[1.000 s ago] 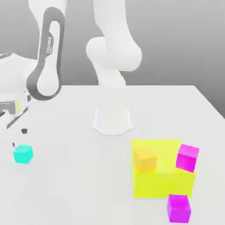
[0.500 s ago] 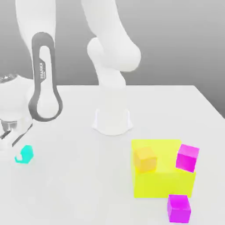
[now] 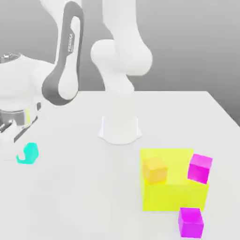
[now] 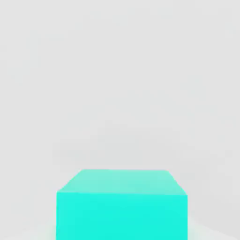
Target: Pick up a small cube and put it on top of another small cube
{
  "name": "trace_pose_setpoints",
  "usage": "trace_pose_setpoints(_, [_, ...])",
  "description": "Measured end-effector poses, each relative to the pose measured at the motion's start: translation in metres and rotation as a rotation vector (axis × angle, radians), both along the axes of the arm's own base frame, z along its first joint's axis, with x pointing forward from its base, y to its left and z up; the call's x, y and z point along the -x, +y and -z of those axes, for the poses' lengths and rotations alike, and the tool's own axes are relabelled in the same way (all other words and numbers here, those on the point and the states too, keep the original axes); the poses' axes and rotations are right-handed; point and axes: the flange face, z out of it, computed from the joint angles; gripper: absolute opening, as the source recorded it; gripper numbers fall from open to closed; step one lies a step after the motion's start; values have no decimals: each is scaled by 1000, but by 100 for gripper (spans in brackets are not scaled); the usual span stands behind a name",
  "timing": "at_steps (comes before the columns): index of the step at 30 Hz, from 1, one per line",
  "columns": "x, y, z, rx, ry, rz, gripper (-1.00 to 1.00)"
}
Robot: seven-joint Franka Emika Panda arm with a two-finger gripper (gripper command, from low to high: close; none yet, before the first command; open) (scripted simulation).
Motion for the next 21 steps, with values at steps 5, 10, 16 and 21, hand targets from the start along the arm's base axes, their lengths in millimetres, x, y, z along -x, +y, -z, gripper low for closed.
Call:
trace_pose_setpoints(5, [-40,56,-25,11,2,21,-100])
trace_pose_setpoints(10, [-69,120,-49,15,-4,43,-100])
trace_pose_setpoints(16, [-86,212,-78,9,-14,48,-100])
trace_pose_setpoints(21, [-82,292,-101,-6,-23,46,-100])
